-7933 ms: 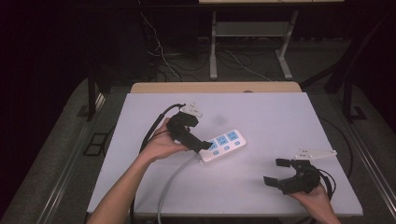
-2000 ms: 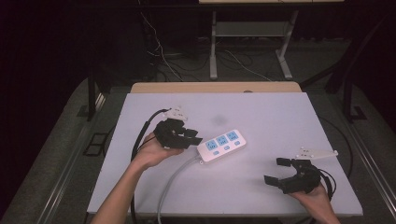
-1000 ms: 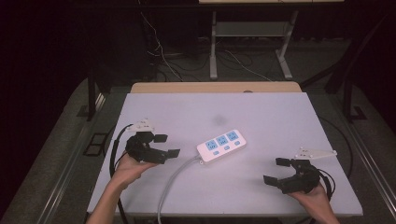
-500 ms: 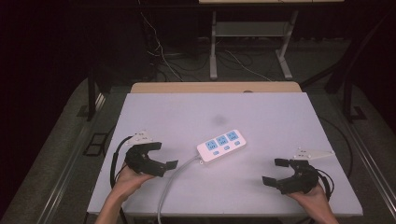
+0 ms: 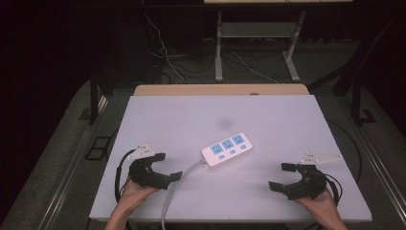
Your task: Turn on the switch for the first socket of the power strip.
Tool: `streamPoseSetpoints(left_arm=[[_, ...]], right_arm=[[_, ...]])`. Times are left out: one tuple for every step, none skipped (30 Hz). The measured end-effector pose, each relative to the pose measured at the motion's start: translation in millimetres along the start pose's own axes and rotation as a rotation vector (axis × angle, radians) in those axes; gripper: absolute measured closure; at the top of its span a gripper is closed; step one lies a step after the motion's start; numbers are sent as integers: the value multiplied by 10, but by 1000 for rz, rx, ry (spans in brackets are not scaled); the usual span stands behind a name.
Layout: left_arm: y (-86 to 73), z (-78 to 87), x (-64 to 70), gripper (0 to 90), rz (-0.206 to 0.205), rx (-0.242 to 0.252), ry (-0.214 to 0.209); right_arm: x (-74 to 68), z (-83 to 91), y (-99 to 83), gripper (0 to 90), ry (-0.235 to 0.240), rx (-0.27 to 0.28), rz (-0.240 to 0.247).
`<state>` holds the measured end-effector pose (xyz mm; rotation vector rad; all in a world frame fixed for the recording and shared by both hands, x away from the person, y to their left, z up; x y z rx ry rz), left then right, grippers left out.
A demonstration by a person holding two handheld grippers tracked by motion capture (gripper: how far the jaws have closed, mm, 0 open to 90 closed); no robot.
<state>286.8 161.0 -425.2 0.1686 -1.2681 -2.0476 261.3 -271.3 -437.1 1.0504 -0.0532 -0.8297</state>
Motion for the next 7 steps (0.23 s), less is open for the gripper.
streamPoseSetpoints(left_arm=[[-15, -7, 1, 0, 3, -1, 5], [-30, -12, -1, 0, 2, -5, 7], [-43, -18, 0, 0, 7, -4, 6], [-54, -22, -2, 0, 9, -4, 7], [-63, -23, -3, 0, 12, -4, 9], [-68, -27, -4, 0, 15, 1, 9], [-73, -29, -6, 0, 14, 3, 9]], right_arm=[[0, -1, 0, 3, -1, -1, 1], [1, -1, 0, 4, -1, -1, 1], [1, -1, 0, 3, -1, -1, 1], [2, 0, 0, 3, -1, -1, 1], [3, 1, 0, 3, -1, 0, 0], [4, 2, 0, 3, -2, 1, 1], [5, 2, 0, 3, -1, 0, 0]])
Point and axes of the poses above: each handheld gripper's, and its own axes: z roughly backward along the jaws, y roughly out of its top, x roughly to its right, the point moved 3 cm from there along -z, roughly forward along the jaws
